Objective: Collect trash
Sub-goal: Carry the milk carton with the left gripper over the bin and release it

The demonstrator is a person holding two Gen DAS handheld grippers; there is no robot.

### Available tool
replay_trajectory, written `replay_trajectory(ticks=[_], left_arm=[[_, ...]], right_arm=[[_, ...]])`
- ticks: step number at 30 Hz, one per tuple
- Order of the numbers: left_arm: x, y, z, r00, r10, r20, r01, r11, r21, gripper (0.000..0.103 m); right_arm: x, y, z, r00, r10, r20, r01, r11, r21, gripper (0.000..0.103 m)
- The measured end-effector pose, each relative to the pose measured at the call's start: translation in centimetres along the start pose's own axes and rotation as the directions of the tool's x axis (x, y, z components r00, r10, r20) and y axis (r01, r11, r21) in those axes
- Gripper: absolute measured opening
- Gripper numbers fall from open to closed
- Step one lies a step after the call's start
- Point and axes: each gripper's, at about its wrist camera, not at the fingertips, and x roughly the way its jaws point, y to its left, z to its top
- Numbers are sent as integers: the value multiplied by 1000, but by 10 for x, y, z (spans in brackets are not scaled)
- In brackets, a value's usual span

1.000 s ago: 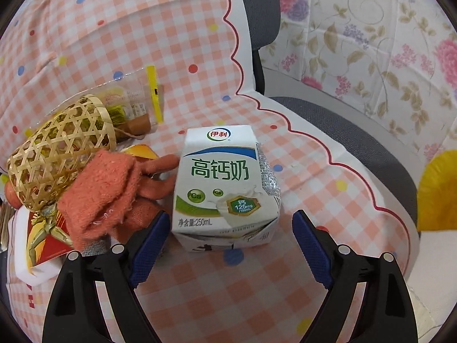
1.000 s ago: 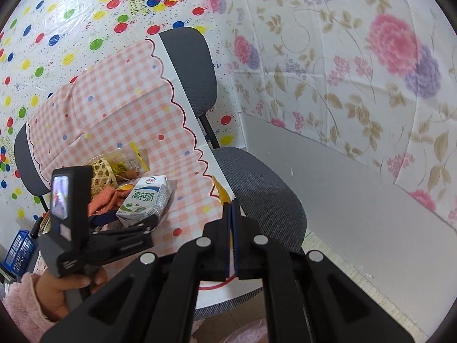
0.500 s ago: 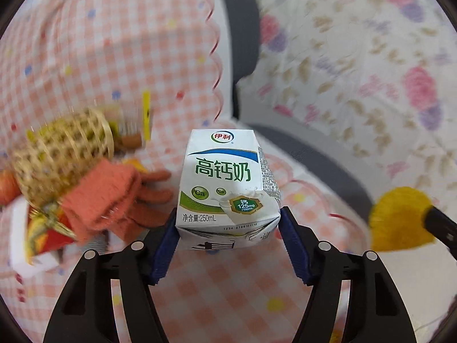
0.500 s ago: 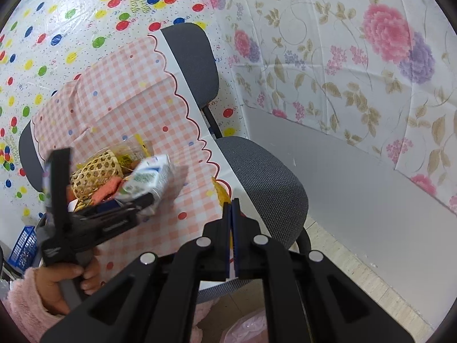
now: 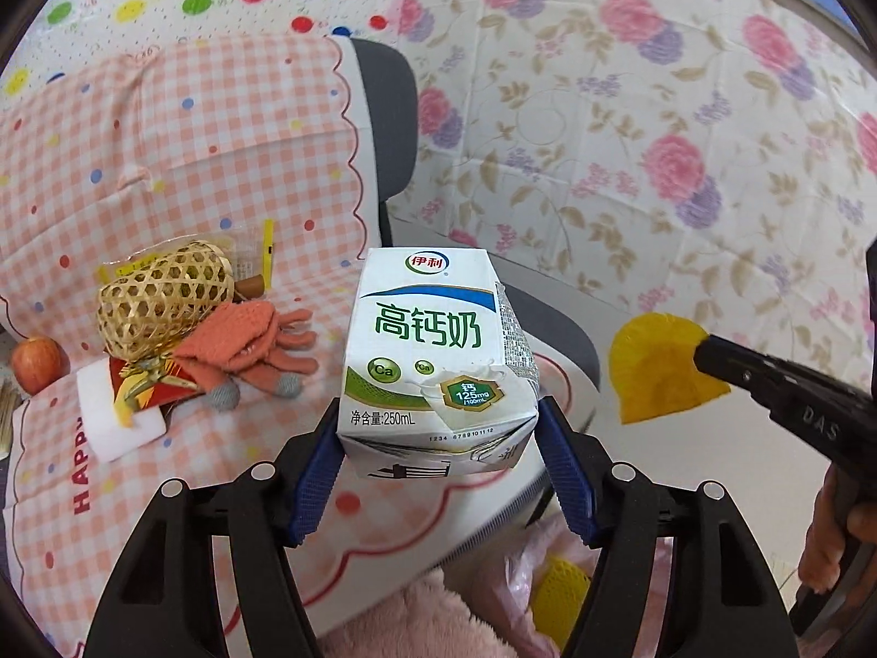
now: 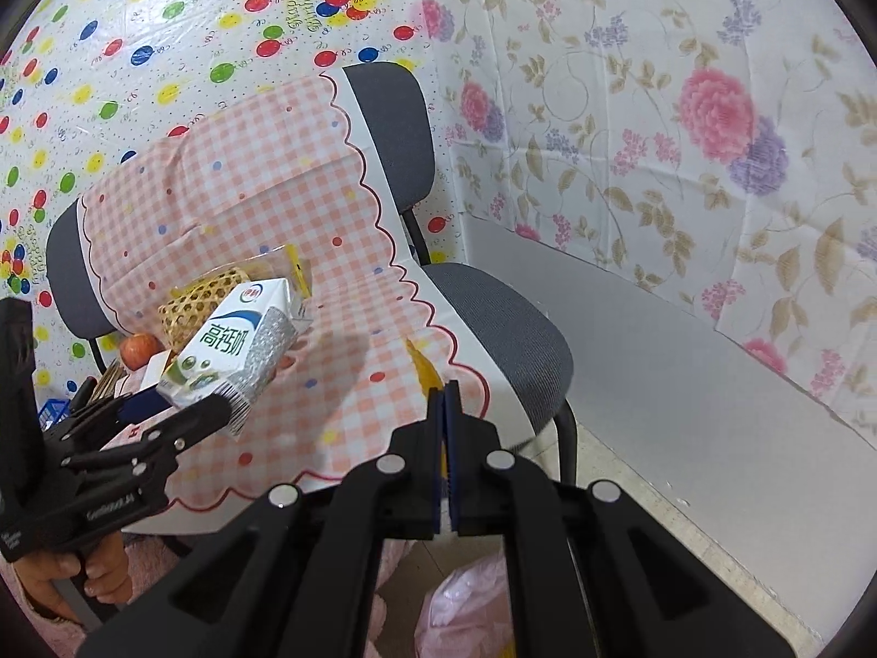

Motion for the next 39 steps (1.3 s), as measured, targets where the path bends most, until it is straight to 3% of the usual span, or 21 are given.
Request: replay_trajectory(ticks=[5,9,19,25,31,39], left_arm=[[-10,-13,-20,995,-87,-47,87,996,4,69],[-26,-34,-33,991,-131,-40,132,990,46,69],[-49,-81,-61,968,-239,-73,246,963,114,69],[-29,-100,-75,959,-245,-144,263,956,128,69],[-14,-108,-85,971,-208,-117,225,963,151,69],[6,-122,-91,967,-200,-159,228,955,187,69]], right_arm=[[-20,7,-17,999,-49,-16,48,999,-18,2],[-39,8,-39,995,-97,-33,96,995,-32,2],[-99,-21,-77,975,-221,-18,222,975,16,2],[-107,-44,-94,966,-255,-34,256,964,64,2],[-93,-55,-106,964,-265,-25,266,961,72,2],[-66,-67,-118,961,-260,-92,266,962,64,2]])
